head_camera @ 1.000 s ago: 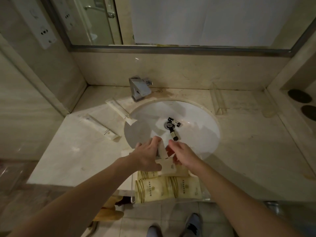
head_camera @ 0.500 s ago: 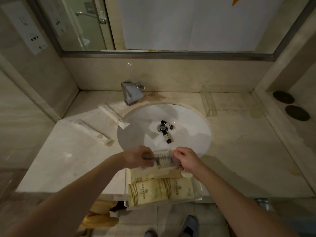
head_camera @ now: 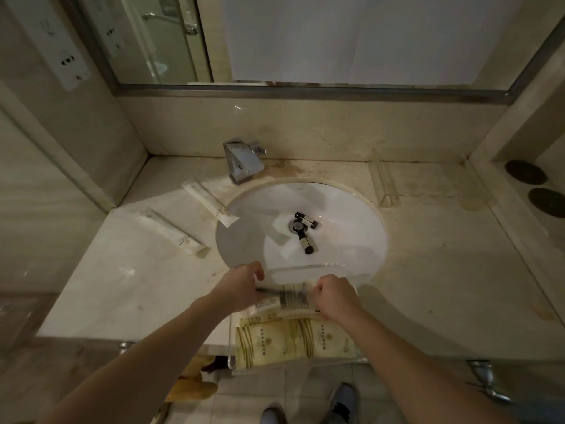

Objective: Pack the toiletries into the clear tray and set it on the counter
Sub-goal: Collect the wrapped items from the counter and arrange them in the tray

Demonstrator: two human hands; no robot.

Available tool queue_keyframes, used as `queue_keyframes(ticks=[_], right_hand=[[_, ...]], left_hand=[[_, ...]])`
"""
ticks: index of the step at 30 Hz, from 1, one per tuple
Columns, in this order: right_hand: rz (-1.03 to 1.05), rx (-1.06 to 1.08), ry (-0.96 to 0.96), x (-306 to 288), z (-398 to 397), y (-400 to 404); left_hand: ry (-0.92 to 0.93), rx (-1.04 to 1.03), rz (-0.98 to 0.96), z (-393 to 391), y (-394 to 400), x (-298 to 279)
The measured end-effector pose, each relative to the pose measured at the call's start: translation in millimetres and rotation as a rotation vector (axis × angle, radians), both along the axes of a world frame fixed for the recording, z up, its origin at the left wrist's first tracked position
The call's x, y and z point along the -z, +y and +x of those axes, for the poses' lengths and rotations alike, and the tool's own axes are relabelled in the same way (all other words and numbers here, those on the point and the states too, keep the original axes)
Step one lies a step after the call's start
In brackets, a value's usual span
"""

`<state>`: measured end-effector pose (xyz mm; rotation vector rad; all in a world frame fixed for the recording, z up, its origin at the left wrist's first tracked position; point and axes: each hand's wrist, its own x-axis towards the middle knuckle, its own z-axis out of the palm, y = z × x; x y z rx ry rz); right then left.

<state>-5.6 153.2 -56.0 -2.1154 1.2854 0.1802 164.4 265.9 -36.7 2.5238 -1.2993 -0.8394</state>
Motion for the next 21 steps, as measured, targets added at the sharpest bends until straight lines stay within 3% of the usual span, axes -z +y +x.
queue_keyframes(ticks=[6,9,13,21], right_hand=[[-0.331,-0.091,0.057,-2,7,4],[-0.367,-0.203,-0.018,-3,13,9],[-0.351,-0.281,-0.042,6,19,15],[-0.286,-0.299,-0.148,14,19,18]], left_hand=[[-0.313,0.214,-0.128,-11,14,4],[-0.255,0.280,-0.223,-13,16,6],[-0.199,0.444,-0.123,-8,16,16],[-0.126,0.447,-0.051,2,13,23]])
